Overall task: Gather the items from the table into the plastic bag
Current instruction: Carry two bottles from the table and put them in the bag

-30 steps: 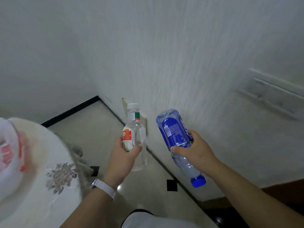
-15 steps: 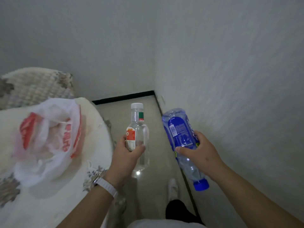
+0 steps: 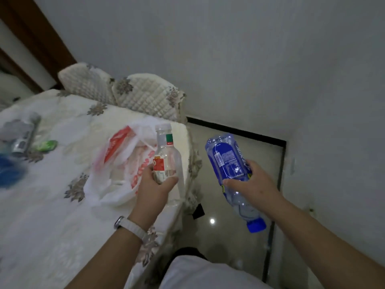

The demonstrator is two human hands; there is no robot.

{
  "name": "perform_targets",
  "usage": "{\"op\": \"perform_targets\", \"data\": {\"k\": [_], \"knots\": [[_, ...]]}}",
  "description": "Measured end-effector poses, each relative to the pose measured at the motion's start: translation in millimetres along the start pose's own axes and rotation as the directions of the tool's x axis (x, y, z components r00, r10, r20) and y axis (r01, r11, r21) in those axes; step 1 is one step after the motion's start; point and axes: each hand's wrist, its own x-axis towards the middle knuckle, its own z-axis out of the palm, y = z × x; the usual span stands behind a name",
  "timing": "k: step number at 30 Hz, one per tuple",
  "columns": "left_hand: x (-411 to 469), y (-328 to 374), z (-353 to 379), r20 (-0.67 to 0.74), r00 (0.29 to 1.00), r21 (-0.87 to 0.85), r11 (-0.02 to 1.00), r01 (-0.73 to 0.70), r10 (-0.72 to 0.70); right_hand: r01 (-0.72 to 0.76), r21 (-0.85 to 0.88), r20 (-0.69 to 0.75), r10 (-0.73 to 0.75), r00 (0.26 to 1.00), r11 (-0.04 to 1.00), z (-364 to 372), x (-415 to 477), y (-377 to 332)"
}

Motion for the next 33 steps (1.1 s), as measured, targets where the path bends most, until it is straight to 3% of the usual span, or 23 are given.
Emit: {"op": "perform_targets", "data": {"k": [9,19,27,33], "knots": [[56,-19,-42,-0.303,0.942,-0.136,0.985,0.111,-0.147,-0.003,-0.123,0.289,0.039,0.957,0.992,47,96,-32],[146,-57,-82,-0.38,0.9,-0.192,0.97,0.148,-0.212,0.054,-0.288,0.497,0.101,0.862,0.956,128,187,-104],[170,-80,-93,-0.458,0.849,-0.289,0.947,0.139,-0.264,0.05,-0.454,0.632,0.282,0.722,0.889,202,227,-136],[179,-96,-103,-0.536,0.799,-0.366,0.928,0.072,-0.273,-0.202,-0.478,0.68,0.506,0.531,0.855,251,247,-141]]}}
